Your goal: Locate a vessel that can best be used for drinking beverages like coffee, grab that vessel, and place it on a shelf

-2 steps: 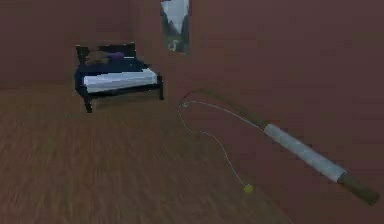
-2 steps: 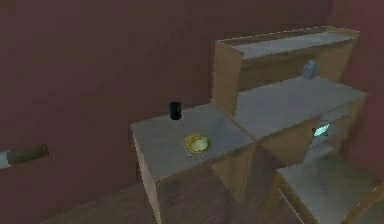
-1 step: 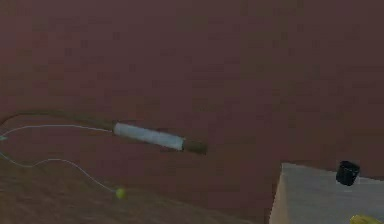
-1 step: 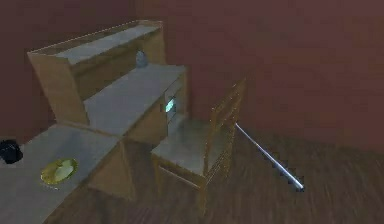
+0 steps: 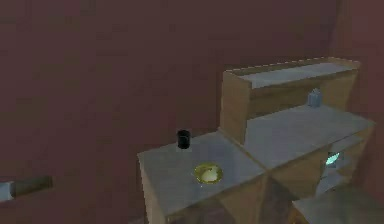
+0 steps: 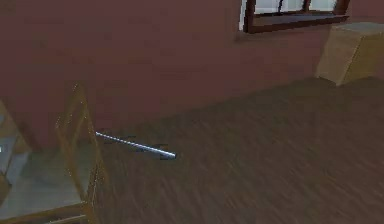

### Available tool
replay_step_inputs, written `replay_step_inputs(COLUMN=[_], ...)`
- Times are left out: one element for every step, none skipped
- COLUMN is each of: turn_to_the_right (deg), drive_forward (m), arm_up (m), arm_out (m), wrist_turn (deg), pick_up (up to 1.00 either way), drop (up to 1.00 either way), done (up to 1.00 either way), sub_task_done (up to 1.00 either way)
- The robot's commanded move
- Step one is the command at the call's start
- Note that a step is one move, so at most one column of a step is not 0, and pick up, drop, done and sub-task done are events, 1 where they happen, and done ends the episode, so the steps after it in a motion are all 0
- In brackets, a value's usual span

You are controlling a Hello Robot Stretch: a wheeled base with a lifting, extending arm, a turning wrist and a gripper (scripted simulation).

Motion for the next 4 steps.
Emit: replay_step_inputs(turn_to_the_right=[0.0, -45.0, -42.0, 0.0], drive_forward=[0.50, 0.00, 0.00, 0.00], arm_up=[0.00, 0.00, 0.00, 0.50], arm_out=[0.00, 0.00, 0.00, 0.00], wrist_turn=[0.0, 0.0, 0.0, 0.0], pick_up=[0.00, 0.00, 0.00, 0.00], drop=[0.00, 0.00, 0.00, 0.00], done=[0.00, 0.00, 0.00, 0.00], sub_task_done=[0.00, 0.00, 0.00, 0.00])
